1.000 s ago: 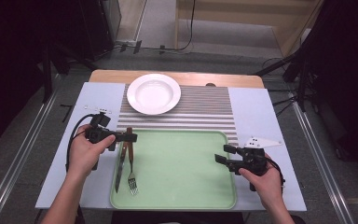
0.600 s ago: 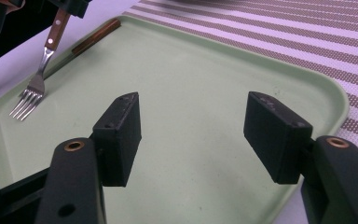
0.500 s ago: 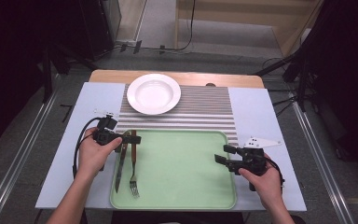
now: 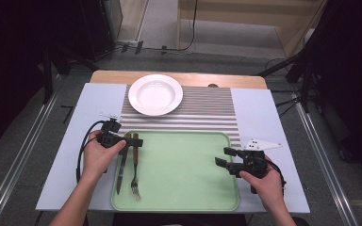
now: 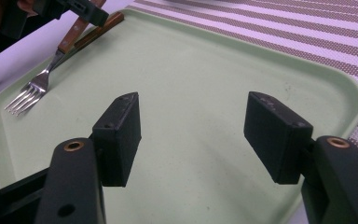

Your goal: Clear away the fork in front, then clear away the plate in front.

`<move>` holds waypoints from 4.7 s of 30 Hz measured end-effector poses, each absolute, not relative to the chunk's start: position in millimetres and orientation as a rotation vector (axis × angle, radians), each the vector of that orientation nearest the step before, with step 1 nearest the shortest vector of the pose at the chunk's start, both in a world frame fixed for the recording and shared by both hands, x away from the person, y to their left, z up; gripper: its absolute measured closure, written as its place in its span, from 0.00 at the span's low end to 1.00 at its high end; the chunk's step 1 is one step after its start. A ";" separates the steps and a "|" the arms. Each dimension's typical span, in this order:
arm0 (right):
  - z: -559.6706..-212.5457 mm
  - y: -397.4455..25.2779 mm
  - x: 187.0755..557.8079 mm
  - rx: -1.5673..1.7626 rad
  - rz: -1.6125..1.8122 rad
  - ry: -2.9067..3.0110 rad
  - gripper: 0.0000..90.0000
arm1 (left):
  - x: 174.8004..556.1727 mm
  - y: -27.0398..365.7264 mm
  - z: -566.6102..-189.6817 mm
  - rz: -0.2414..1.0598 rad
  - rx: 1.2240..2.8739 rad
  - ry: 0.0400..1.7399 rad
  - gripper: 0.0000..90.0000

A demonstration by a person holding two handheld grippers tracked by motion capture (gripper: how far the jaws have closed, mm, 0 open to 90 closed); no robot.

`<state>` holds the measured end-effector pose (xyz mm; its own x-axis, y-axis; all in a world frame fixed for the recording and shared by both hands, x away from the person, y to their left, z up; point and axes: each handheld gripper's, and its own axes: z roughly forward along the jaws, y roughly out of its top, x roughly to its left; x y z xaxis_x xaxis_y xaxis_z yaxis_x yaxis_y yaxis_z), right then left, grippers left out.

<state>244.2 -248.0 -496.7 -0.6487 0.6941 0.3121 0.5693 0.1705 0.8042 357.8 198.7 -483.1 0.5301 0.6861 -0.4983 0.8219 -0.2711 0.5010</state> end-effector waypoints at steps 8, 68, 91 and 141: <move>-497.2 -249.1 244.5 1.244 1.491 2.307 0.39 | 359.2 195.1 -490.3 -0.197 2.067 1.222 0.78; -501.6 -255.0 248.1 1.278 1.476 2.301 0.39 | 366.5 222.9 -458.6 -0.052 1.979 1.165 0.33; -506.0 -252.7 250.9 1.275 1.458 2.327 0.39 | 434.4 221.1 -455.4 -0.033 1.898 1.190 0.33; -509.3 -258.4 236.1 1.310 1.463 2.305 0.39 | 549.0 208.9 -487.8 0.130 1.807 1.354 0.34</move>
<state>236.1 -258.4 -509.3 -0.6206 0.7112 0.3303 0.6015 0.1614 0.7824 549.0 208.9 -487.8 0.4076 0.8275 -0.3861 0.7386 -0.0501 0.6723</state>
